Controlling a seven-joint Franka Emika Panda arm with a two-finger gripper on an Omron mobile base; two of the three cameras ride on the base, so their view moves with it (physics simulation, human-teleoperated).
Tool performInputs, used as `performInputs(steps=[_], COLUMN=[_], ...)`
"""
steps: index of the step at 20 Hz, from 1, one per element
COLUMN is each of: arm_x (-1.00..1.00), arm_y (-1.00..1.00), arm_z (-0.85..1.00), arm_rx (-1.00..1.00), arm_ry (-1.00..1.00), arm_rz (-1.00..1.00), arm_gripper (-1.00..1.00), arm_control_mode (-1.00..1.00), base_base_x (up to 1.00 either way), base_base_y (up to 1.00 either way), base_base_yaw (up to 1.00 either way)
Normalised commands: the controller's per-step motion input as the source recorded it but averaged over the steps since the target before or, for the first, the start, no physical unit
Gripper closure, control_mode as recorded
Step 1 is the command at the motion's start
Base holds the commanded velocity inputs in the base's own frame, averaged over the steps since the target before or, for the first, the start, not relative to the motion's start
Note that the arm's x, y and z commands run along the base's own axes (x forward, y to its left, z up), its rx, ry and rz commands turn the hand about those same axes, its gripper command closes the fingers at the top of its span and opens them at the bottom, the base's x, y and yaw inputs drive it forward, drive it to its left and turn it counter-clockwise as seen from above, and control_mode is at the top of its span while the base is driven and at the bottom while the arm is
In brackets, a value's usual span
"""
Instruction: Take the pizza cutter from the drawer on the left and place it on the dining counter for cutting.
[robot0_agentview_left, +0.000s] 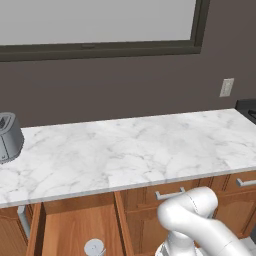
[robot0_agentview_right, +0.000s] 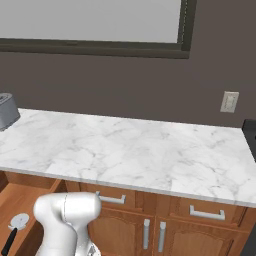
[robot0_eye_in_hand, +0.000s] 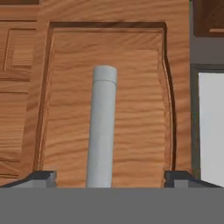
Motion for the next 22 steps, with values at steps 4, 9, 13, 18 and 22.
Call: performInputs(steps=[4,9,13,18,22], arm_x=[-0.37,-0.18,-0.05,-0.01,0.13], arm_y=[0.00,0.00,-0.04,-0.17,-0.29], arm_z=[0.64,0.83,0.91,0.95,0.85], arm_rx=[0.01,0.05,0.08,0.10,0.13], arm_ry=[0.00,0.01,0.04,0.05,0.08], arm_rz=[-0.03,-0.03,-0.01,-0.04,-0.10], arm_gripper=[-1.00,-1.00,-1.00,-1.00,-1.00], arm_control_mode=[-1.00,-1.00,-1.00,-1.00,-1.00], base_base_x=[0.00,0.00,0.00,0.00,0.00], base_base_y=[0.00,0.00,0.00,0.00,0.00], base_base_yaw=[0.00,0.00,0.00,0.00,0.00])
